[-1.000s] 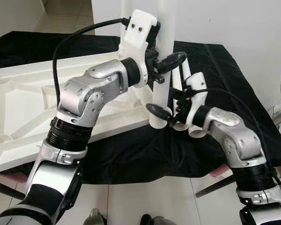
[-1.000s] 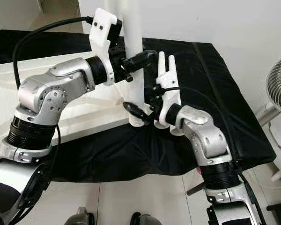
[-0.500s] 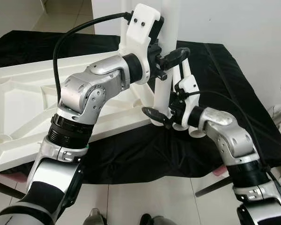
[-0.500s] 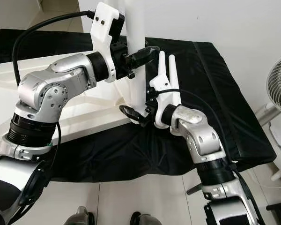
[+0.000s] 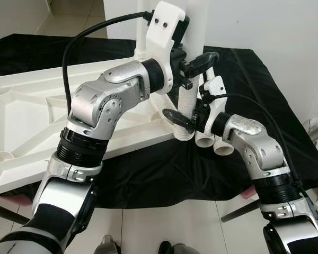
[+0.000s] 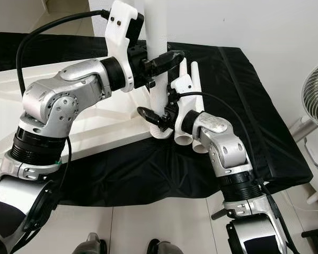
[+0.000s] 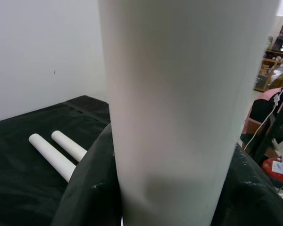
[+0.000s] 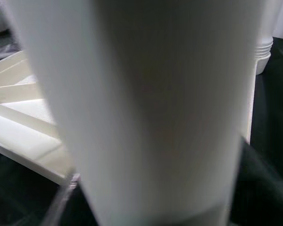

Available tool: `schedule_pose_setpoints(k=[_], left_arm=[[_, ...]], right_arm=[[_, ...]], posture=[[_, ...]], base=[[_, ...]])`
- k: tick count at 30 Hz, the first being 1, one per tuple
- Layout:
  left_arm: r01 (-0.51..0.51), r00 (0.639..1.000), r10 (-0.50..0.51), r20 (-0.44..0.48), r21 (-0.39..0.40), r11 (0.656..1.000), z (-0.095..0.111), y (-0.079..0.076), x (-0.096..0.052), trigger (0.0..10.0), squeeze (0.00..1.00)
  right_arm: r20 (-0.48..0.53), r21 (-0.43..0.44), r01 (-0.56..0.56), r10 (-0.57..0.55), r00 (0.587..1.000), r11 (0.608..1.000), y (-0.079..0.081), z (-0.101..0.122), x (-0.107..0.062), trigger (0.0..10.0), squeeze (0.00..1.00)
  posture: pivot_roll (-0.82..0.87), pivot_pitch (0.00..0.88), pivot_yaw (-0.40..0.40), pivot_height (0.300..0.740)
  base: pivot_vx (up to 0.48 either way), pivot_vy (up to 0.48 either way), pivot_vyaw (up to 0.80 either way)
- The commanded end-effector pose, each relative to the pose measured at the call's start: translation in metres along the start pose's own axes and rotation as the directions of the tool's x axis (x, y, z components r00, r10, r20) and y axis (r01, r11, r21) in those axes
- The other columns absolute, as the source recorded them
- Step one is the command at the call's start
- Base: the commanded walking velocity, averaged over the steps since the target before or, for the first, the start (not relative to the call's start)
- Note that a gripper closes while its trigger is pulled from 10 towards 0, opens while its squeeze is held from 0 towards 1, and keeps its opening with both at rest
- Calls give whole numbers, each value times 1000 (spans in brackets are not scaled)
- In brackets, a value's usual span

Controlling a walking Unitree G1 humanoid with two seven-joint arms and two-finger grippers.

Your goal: Building children table

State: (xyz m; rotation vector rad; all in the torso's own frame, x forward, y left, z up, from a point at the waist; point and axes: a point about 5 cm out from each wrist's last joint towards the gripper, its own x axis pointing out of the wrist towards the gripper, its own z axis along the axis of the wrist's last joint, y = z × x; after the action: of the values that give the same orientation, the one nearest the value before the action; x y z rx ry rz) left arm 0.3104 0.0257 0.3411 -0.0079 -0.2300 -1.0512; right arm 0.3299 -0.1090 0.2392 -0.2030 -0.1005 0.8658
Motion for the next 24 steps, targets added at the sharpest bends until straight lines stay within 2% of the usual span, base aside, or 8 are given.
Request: schedule_pose_setpoints(k=[1,9,10,11,12,16,20,24], left_arm=[[88,996,-88,5,19,996,4,-11,4,10000,0],[117,993,-117,-4,5,993,-1,-20,6,10000,0],[121,993,-121,-3,3,993,-2,-21,6,10000,0],[122,993,-122,5,-16,992,-2,-21,6,10000,925],[126,992,-124,23,-54,991,0,-21,6,10000,1000],[123,991,-117,57,-110,986,4,-19,6,10000,1000],[50,987,-13,159,-230,972,19,0,4,10000,1000],[24,981,28,191,-264,964,25,8,2,10000,1000]], right_arm=[[8,6,31,-31,999,1000,-6,2,-1,0,0],[24,13,59,-59,998,998,-9,5,1,0,0],[25,14,60,-61,998,998,-9,5,2,3137,0],[24,16,66,-67,997,998,-9,5,2,4902,0],[22,28,87,-87,996,996,-10,4,3,10000,0],[25,48,120,-121,992,992,-12,4,5,10000,0],[52,82,179,-184,982,980,-16,6,5,10000,0],[60,99,213,-220,974,972,-19,6,5,10000,0]], posture=[[66,128,-78,740],[68,132,-78,740],[68,132,-78,740],[68,132,-78,740],[68,132,-78,740],[68,139,-75,740],[66,142,-66,740],[66,142,-66,740]], base=[[0,0,0],[0,0,0],[0,0,0],[0,0,0],[0,0,0],[0,0,0],[0,0,0],[0,0,0]])
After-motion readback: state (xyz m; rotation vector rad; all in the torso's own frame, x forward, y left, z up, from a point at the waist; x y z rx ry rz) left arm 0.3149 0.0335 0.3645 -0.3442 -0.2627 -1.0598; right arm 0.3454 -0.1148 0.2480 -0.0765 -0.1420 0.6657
